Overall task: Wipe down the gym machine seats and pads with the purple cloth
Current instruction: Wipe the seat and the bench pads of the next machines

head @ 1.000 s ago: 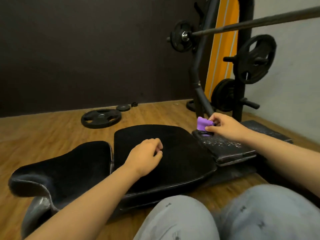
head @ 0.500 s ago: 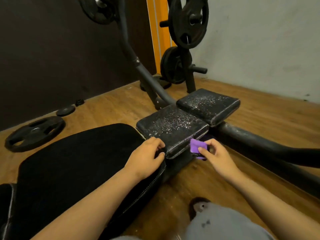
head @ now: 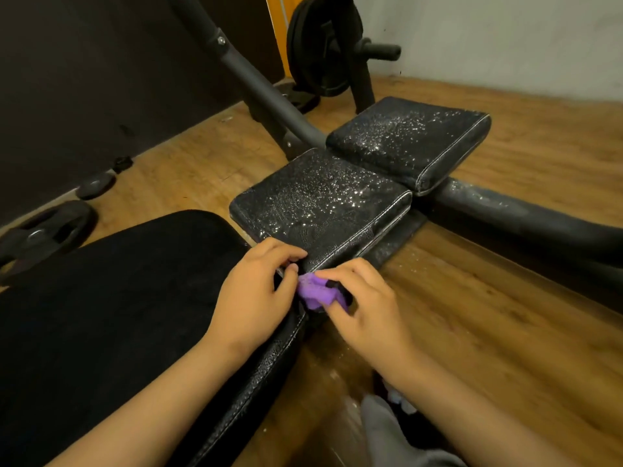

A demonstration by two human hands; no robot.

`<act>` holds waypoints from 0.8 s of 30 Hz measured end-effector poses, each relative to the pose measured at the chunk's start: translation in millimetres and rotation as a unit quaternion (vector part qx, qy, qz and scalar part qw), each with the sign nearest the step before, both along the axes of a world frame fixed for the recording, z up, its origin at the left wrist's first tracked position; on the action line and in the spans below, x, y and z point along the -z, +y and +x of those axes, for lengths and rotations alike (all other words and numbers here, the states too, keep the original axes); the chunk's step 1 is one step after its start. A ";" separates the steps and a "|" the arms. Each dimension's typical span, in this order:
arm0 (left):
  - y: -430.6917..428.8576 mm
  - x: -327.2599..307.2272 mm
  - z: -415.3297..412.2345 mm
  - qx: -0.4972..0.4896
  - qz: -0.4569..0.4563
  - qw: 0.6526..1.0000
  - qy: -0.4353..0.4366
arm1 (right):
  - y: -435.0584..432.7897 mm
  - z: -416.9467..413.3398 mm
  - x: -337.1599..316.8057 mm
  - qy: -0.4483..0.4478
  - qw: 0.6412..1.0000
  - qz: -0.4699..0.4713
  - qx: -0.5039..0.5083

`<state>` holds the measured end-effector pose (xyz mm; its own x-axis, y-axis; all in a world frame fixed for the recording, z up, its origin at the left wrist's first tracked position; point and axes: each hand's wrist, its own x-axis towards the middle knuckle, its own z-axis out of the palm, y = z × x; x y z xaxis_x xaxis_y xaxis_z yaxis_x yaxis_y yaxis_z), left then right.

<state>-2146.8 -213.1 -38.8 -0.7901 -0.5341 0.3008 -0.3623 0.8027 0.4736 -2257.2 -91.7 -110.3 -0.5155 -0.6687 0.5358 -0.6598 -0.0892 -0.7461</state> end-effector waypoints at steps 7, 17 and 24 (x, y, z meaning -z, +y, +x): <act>2.8 -0.1 -1.1 -0.006 -0.021 1.000 -0.008 | -0.4 -52.0 -12.4 -0.097 0.975 -0.040 0.196; 3.6 -0.3 -1.0 -0.002 -0.035 0.999 -0.016 | 0.7 -78.4 -6.2 -0.067 0.981 -0.012 0.182; 4.5 -2.2 -2.0 -0.005 -0.041 0.999 -0.026 | 0.0 -34.0 2.7 -0.070 0.989 -0.028 0.130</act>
